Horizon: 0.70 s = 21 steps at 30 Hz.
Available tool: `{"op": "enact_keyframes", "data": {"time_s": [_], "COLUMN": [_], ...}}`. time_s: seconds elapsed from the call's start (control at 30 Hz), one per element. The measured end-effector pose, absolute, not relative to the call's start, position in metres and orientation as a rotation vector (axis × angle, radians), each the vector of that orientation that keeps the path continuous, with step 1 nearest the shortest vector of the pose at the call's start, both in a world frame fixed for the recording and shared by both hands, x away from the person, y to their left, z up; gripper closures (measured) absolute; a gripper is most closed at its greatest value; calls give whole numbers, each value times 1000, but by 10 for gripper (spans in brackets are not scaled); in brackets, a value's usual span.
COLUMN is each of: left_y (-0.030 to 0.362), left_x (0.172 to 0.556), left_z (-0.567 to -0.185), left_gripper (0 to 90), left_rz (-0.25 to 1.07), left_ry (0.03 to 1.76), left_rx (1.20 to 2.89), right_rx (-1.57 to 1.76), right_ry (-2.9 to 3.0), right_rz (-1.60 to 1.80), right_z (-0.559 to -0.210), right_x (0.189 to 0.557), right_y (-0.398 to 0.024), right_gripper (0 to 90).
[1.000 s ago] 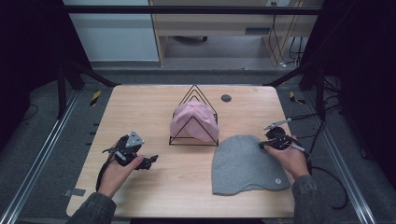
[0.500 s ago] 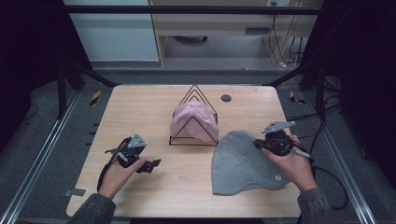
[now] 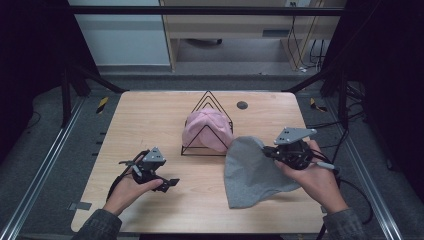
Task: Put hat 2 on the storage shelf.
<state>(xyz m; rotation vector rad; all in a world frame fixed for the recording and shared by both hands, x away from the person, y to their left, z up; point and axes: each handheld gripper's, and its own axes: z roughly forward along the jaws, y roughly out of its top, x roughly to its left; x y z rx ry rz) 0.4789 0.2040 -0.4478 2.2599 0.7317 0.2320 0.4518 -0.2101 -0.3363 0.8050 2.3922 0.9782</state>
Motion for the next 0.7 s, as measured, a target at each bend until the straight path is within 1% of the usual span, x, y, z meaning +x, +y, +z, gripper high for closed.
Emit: {"op": "enact_keyframes", "data": {"time_s": [0.23, 0.4, 0.7], "left_y": [189, 178, 169], "left_x": [474, 471, 469], "left_z": [-436, -432, -428], "left_gripper": [100, 106, 108], "left_rz": [181, 164, 140], "left_ry": [650, 618, 587], "left_rx": [2278, 2283, 2268], "right_rx": [698, 645, 588], "right_ry": [2388, 2397, 2394], "right_rz": [1006, 1040, 1064], "right_z": [-304, -288, -267], "right_x": [443, 443, 443], "right_y": [-188, -168, -148], "right_gripper": [880, 886, 887]}}
